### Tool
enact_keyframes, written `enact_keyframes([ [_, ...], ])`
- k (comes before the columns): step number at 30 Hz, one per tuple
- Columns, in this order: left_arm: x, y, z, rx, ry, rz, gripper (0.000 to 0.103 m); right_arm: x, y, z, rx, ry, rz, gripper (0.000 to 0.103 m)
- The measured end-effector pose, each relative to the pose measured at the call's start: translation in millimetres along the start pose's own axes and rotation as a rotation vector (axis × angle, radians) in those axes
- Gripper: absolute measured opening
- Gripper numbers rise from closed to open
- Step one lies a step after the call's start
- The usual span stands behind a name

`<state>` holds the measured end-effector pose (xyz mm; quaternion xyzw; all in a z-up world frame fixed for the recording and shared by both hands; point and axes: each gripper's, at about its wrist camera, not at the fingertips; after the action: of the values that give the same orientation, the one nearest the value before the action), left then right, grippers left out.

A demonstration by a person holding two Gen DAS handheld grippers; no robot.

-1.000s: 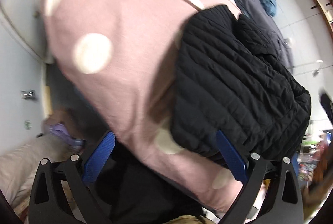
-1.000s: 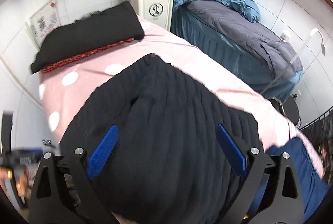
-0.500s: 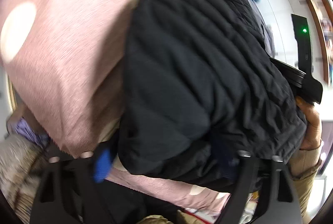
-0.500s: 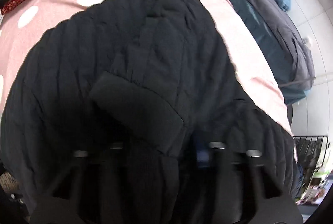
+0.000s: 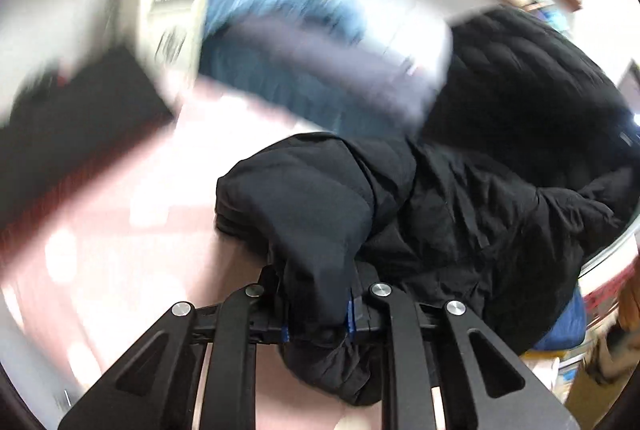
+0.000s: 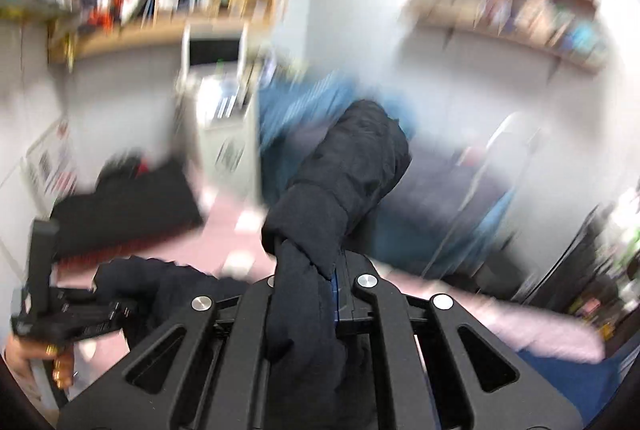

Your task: Fold large clothes

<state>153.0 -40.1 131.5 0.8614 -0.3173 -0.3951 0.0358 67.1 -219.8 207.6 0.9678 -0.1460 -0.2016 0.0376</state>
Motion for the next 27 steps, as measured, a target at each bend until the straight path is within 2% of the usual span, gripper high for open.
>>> enact_keyframes([
  [3,-66.3,71.8,-54.8,0.14,0.24,0.027,0.018,-101.0,22.9,-25.5,0.035,0.172,0.051,0.005],
  [5,-100.3,97.7,-66.2,0.17,0.316,0.068,0.018,-144.9,34.7,-30.3,0.019,0.233,0.059,0.005],
  [7,-124.0,110.9,-66.7,0.154,0.336,0.121,0.018,-179.4,42.8,-22.1,0.041,0.22,-0.015,0.006],
  [9,-132.1,106.2,-48.6,0.141,0.336,0.119,0.018,-185.7,37.0,-0.5,0.117,0.111,-0.201,0.006],
  [11,-125.2,83.0,-19.7,0.098,0.283,0.09,0.018,-171.4,19.5,31.7,0.162,-0.051,-0.373,0.007],
  [12,-114.1,57.1,-5.5,0.066,0.245,0.073,0.018,-162.9,10.9,46.1,0.181,-0.113,-0.427,0.007],
  [13,-97.5,37.1,2.8,0.035,0.201,0.052,0.018,-146.9,-7.3,70.1,0.195,-0.212,-0.483,0.007],
  [14,-82.6,9.5,25.2,-0.014,0.137,0.021,0.018,-130.0,-33.0,96.0,0.158,-0.315,-0.52,0.007],
  [17,-41.0,-86.1,77.7,-0.185,-0.032,-0.077,0.018,-91.7,-87.6,163.5,0.153,-0.504,-0.597,0.008],
  [18,-35.0,-107.1,97.3,-0.215,-0.08,-0.12,0.018,-72.3,-112.3,190.2,0.134,-0.595,-0.624,0.01],
  [20,-15.9,-144.4,140.0,-0.255,-0.183,-0.235,0.018,-46.4,-141.0,225.3,0.14,-0.72,-0.638,0.012],
  [21,-7.1,-157.6,155.1,-0.257,-0.218,-0.276,0.018,-37.7,-162.6,245.1,0.081,-0.772,-0.647,0.013],
  [22,-1.6,-167.9,170.2,-0.261,-0.244,-0.302,0.018,-33.0,-177.2,255.0,0.026,-0.796,-0.647,0.014],
  [24,7.3,-188.7,195.2,-0.3,-0.277,-0.299,0.018,-36.2,-203.9,274.0,-0.121,-0.822,-0.622,0.019],
  [25,10.7,-198.0,206.2,-0.332,-0.288,-0.283,0.018,-37.3,-209.8,276.4,-0.143,-0.814,-0.62,0.02],
  [27,18.4,-209.3,218.6,-0.369,-0.303,-0.264,0.021,-37.0,-211.5,274.0,-0.157,-0.8,-0.607,0.031],
])
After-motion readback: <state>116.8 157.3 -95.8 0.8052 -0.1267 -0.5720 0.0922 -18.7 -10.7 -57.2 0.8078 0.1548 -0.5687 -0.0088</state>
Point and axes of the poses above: each gripper's, at about its wrist camera, not at the fingertips, and x roughly the way its jaws point, y to its right, z to its underside, and after that the axes turned 1 degree about -z, right-handed
